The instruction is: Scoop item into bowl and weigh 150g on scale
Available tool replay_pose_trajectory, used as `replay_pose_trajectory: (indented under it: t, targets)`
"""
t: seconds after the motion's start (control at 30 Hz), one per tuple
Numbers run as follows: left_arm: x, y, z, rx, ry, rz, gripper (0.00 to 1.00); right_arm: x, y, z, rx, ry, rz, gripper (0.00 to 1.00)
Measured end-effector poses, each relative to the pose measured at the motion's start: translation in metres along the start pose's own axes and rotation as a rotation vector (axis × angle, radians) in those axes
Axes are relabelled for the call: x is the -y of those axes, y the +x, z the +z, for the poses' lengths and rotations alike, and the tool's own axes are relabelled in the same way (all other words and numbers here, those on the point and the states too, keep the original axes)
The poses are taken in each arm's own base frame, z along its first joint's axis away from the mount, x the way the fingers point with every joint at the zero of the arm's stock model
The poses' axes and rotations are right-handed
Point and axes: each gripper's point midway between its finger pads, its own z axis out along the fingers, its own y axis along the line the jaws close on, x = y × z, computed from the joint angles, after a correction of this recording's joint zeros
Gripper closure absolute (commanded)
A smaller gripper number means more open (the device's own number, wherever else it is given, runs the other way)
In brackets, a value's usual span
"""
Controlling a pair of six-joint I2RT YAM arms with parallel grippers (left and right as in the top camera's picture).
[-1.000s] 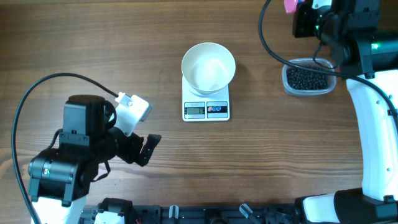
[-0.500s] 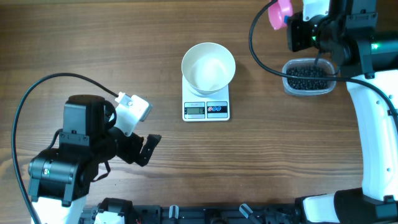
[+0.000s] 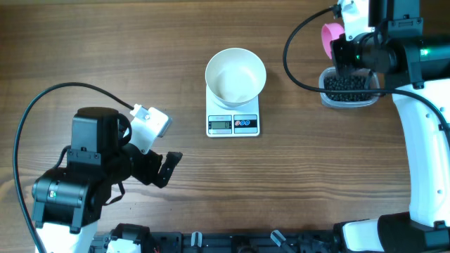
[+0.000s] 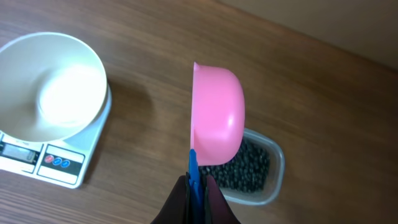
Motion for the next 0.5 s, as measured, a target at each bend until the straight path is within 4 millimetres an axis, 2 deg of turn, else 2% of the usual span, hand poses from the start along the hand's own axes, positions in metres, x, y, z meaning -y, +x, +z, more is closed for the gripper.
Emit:
replay_pose_trajectory:
  t: [0.2, 0.33, 0.5]
  targets:
    - [0.0, 0.0, 0.0, 0.0, 0.0, 0.0, 0.0, 0.0, 0.009, 0.0, -0.038, 0.006, 0.012, 0.96]
    - [0.0, 0.0, 0.0, 0.0, 0.0, 0.0, 0.0, -0.001, 0.022, 0.0, -0.095, 0.006, 0.039, 0.96]
    - [0.0, 0.0, 0.0, 0.0, 0.0, 0.0, 0.0, 0.007, 0.041, 0.014, -0.205, 0.059, 0.072, 0.96]
